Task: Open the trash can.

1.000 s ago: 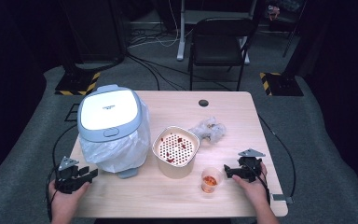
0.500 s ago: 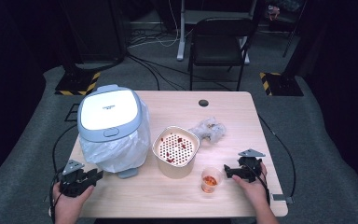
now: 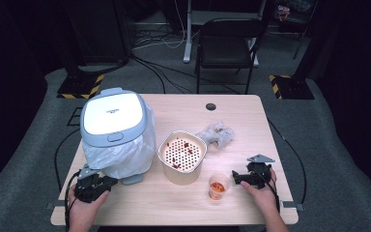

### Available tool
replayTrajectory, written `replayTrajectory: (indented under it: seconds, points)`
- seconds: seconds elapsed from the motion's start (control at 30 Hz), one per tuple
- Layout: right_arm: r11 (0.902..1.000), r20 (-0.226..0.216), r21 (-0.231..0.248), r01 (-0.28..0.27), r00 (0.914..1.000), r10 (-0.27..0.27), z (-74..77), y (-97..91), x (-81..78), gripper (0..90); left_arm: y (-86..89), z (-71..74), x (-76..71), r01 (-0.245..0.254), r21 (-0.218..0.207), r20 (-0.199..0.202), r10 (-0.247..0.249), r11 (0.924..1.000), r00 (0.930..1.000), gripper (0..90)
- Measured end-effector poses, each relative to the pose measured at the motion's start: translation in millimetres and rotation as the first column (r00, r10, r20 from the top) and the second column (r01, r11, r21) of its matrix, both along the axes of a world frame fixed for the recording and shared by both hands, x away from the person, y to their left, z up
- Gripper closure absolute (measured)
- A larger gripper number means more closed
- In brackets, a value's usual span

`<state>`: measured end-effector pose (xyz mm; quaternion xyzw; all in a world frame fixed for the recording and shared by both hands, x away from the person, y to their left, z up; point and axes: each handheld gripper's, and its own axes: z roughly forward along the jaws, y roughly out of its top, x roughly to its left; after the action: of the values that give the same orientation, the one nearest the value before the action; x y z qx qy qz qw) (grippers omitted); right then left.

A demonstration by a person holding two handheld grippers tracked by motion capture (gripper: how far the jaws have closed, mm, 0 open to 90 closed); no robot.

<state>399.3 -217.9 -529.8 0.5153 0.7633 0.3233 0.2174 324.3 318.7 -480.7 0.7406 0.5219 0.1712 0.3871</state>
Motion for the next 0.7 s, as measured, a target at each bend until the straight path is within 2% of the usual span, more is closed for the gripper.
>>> replayTrajectory:
  seconds: [0.07, 0.17, 0.23, 0.37, 0.43, 0.47, 0.57, 0.63, 0.7]
  points:
    - [1.0000, 0.000, 0.000, 0.000, 1.0000, 0.000, 0.0, 0.0, 0.0, 0.0, -2.3, -0.5, 1.9, 0.006, 0.010, -0.003, -0.006, 0.9999, 1.0000, 70.5]
    - [1.0000, 0.000, 0.000, 0.000, 1.0000, 0.000, 0.0, 0.0, 0.0, 0.0, -5.1, -2.5, 4.2, -0.004, 0.001, -0.017, 0.004, 1.0000, 0.9998, 69.7]
    - [1.0000, 0.000, 0.000, 0.000, 1.0000, 0.000, 0.0, 0.0, 0.0, 0.0, -7.3, -4.4, 4.2, -0.015, 0.011, -0.010, 0.015, 0.9998, 0.9998, 69.6]
    - [1.0000, 0.000, 0.000, 0.000, 1.0000, 0.000, 0.0, 0.0, 0.0, 0.0, -8.0, -6.6, 4.2, -0.007, 0.001, -0.005, 0.007, 1.0000, 1.0000, 69.5]
    - [1.0000, 0.000, 0.000, 0.000, 1.0000, 0.000, 0.0, 0.0, 0.0, 0.0, -10.8, -8.5, 4.2, 0.003, -0.027, -0.009, -0.003, 0.9996, 1.0000, 69.7]
    - [1.0000, 0.000, 0.000, 0.000, 1.0000, 0.000, 0.0, 0.0, 0.0, 0.0, -16.4, -10.0, 2.4, -0.024, -0.084, -0.038, 0.021, 0.9962, 0.9991, 70.0]
    - [1.0000, 0.000, 0.000, 0.000, 1.0000, 0.000, 0.0, 0.0, 0.0, 0.0, -18.5, -10.3, 1.9, -0.062, -0.061, -0.034, 0.060, 0.9962, 0.9976, 69.9]
    - [1.0000, 0.000, 0.000, 0.000, 1.0000, 0.000, 0.0, -0.1, 0.0, 0.0, -18.3, -11.2, 3.1, -0.053, -0.074, -0.036, 0.051, 0.9958, 0.9981, 70.1]
    - [1.0000, 0.000, -0.001, -0.001, 1.0000, 0.001, 0.0, -0.1, 0.0, 0.0, -18.7, -11.7, 2.9, -0.051, -0.070, -0.032, 0.049, 0.9962, 0.9983, 70.7]
